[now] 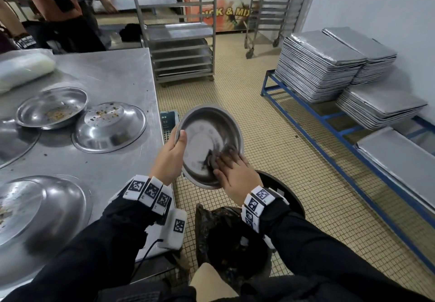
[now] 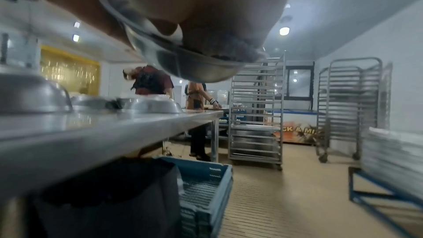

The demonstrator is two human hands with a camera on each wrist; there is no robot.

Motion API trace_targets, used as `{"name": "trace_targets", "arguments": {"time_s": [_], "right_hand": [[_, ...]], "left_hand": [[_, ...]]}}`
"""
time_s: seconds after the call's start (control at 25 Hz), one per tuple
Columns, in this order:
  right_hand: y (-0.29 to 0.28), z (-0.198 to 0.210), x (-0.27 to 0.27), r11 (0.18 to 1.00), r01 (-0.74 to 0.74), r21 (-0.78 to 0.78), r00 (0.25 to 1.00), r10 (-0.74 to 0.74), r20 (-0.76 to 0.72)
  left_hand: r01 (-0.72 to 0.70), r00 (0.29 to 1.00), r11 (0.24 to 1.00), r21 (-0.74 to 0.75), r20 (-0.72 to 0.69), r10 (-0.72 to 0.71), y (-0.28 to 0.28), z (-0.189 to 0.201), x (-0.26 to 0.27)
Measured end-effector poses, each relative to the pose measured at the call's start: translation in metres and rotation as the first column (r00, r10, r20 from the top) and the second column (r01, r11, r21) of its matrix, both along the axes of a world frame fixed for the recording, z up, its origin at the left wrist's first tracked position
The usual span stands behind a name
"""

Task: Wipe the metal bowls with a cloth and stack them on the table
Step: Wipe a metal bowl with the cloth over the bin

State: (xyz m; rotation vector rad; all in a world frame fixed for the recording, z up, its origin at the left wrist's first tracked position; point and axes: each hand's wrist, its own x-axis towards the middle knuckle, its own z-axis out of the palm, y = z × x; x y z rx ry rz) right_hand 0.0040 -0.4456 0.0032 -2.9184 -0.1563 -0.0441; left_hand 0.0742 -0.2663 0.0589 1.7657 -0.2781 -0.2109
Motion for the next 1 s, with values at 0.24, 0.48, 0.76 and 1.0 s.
{"name": "trace_targets", "arguments": {"time_s": [0.24, 0.48, 0.76, 1.0], "right_hand": [[0.043, 0.005, -0.014, 0.873, -0.149, 0.465, 0.986, 0.168, 0.000], [-0.017, -0.002, 0.005, 0.980, -0.026, -0.197, 0.988, -0.005, -0.155], [-0.037, 0.015, 0.052, 0.994, 0.045, 0.101, 0.997, -0.052, 0.063], [-0.043, 0.032, 0.056, 0.815, 0.121, 0.566, 0.983, -0.179, 0.047]], "left_hand": [[-0.013, 1.000, 1.000, -0.006, 0.008, 0.013, 0.002, 0.002, 0.007], [0.094, 0.986, 0.993, 0.072, -0.144, -0.083, 0.012, -0.011, 0.010], [0.153, 0.897, 0.986, 0.073, -0.428, -0.108, 0.016, -0.007, 0.005], [0.141, 0.911, 0.990, 0.016, -0.393, -0.123, 0.019, 0.001, 0.010]]}}
